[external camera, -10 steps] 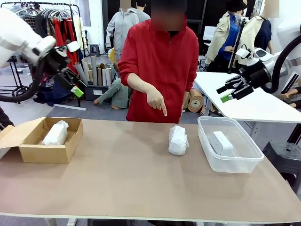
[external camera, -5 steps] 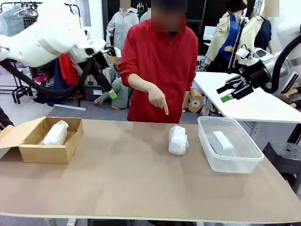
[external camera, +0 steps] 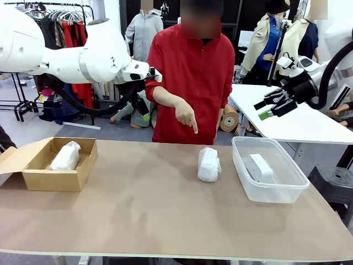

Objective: Separate and place wrapped and unwrapped clocks.
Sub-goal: Pick up the Digital clock indicated by the person.

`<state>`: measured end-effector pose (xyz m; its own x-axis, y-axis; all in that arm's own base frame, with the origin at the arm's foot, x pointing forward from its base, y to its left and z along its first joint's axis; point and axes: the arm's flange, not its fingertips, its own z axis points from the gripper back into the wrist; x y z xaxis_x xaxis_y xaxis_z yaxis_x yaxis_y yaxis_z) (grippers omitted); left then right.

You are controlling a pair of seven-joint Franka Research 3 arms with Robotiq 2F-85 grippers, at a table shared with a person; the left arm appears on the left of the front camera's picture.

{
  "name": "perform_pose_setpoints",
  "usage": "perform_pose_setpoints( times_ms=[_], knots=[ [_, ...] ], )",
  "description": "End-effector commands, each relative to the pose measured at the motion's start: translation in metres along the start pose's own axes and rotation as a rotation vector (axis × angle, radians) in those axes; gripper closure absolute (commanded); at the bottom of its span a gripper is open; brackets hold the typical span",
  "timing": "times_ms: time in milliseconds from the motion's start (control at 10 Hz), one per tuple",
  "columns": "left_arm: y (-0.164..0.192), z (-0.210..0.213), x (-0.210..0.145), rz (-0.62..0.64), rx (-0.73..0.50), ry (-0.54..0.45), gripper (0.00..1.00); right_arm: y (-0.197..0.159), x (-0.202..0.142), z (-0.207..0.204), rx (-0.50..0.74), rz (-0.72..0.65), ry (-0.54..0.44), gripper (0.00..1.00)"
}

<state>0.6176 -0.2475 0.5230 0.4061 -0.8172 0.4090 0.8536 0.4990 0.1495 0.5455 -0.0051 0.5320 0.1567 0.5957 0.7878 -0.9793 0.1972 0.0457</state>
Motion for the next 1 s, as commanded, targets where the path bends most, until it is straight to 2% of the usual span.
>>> perform_pose_setpoints(
  times_ms=[0,400,600,700,900],
  knots=[
    [0.002,0.01,-0.009,0.021,-0.016,-0.026,0.0,0.001,0.002,0.0,-0.002,0.004,-0.002,0.0],
    [0.004,0.007,-0.002,0.016,-0.002,-0.014,0.0,0.001,0.002,0.0,-0.002,0.004,-0.002,0.0],
    [-0.014,-0.005,0.026,0.153,0.037,0.066,0.0,0.001,0.002,0.0,-0.002,0.004,-0.002,0.0],
    [-0.025,-0.013,0.043,0.245,0.06,0.055,0.0,0.001,0.002,0.0,-0.002,0.004,-0.002,0.0],
    [-0.042,-0.031,0.071,0.354,0.068,0.054,0.0,0.001,0.002,0.0,-0.002,0.004,-0.002,0.0]
  ],
)
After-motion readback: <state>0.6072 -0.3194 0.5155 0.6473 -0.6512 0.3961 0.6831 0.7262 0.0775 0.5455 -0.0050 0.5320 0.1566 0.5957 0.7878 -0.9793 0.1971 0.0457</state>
